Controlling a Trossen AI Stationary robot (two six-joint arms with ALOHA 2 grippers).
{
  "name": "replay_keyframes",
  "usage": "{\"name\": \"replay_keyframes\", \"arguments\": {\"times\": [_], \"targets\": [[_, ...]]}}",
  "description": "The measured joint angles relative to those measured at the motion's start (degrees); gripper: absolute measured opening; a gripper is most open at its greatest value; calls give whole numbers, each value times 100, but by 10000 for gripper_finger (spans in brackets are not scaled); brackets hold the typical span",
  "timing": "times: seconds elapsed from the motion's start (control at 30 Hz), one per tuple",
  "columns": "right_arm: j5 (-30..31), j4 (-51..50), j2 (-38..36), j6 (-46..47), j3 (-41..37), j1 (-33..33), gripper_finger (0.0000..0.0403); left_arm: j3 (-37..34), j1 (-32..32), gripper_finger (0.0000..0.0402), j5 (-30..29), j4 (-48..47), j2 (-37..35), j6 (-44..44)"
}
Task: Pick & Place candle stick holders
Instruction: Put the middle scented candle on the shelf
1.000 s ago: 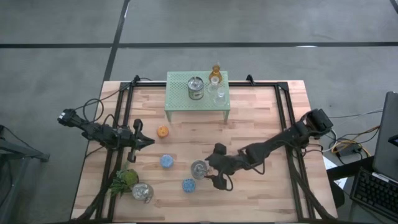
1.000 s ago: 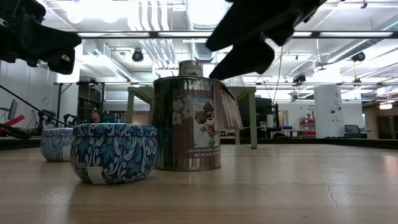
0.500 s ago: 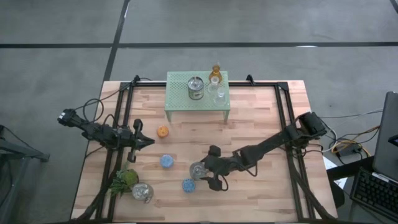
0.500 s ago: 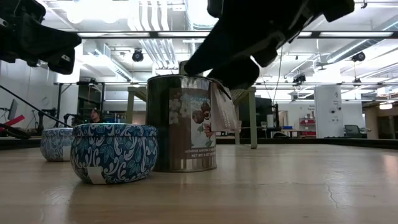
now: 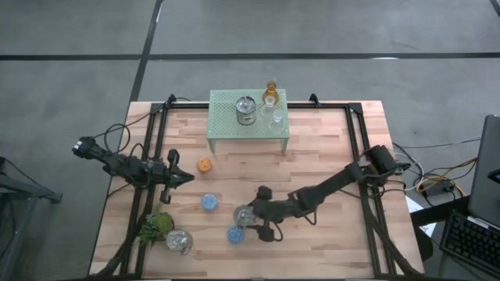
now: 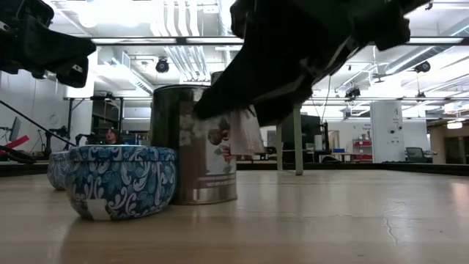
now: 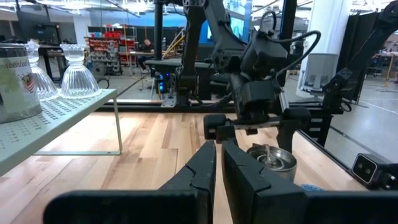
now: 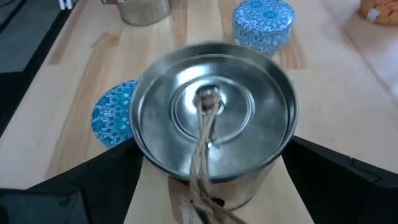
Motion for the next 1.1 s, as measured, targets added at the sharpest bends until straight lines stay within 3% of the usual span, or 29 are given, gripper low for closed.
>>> {"name": "replay_keyframes", "arguments": {"times": [0.4,1.1], "targets": [[792,691,591,-135,255,-3,366,2,0,30,0,0,2,-2],[1079,1721,1067,-338,664,-44,366,2,-2,30,2,-2,9,-2]]}}
